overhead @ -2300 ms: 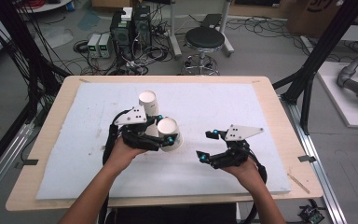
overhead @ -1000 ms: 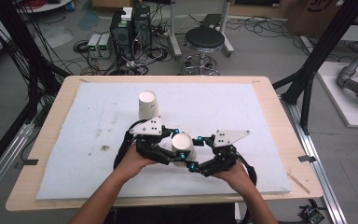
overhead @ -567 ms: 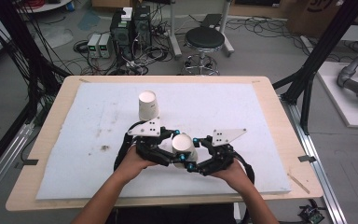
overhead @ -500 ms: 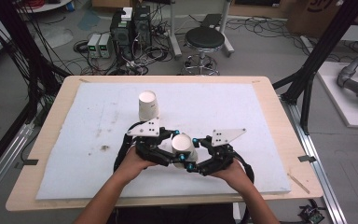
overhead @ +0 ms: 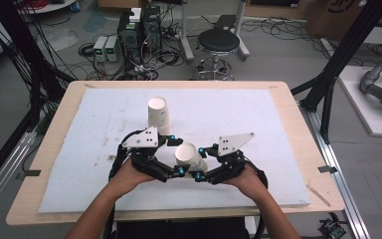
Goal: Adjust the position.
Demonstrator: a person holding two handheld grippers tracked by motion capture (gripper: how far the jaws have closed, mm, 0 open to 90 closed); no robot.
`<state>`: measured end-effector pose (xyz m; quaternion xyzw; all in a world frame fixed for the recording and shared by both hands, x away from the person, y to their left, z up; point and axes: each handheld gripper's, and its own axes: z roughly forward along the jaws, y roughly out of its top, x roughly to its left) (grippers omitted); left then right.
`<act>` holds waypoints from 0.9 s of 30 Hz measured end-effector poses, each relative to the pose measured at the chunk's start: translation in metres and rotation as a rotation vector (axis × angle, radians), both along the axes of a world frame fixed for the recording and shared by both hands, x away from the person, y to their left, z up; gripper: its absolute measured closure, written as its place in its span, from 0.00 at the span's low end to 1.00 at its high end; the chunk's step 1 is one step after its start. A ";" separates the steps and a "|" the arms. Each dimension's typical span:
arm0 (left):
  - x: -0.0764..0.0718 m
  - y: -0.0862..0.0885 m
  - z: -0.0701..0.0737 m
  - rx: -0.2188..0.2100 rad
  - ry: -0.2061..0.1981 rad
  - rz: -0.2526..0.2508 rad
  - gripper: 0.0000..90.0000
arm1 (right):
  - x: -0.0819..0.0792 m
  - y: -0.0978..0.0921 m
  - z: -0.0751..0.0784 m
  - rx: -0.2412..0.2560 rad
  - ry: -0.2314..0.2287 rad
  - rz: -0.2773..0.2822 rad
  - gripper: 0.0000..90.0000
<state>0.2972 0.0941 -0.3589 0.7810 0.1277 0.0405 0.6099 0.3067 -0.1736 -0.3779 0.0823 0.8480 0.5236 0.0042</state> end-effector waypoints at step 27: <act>0.011 0.002 0.001 0.166 0.037 -0.032 0.18 | 0.023 0.022 0.023 -0.339 -0.023 0.098 0.40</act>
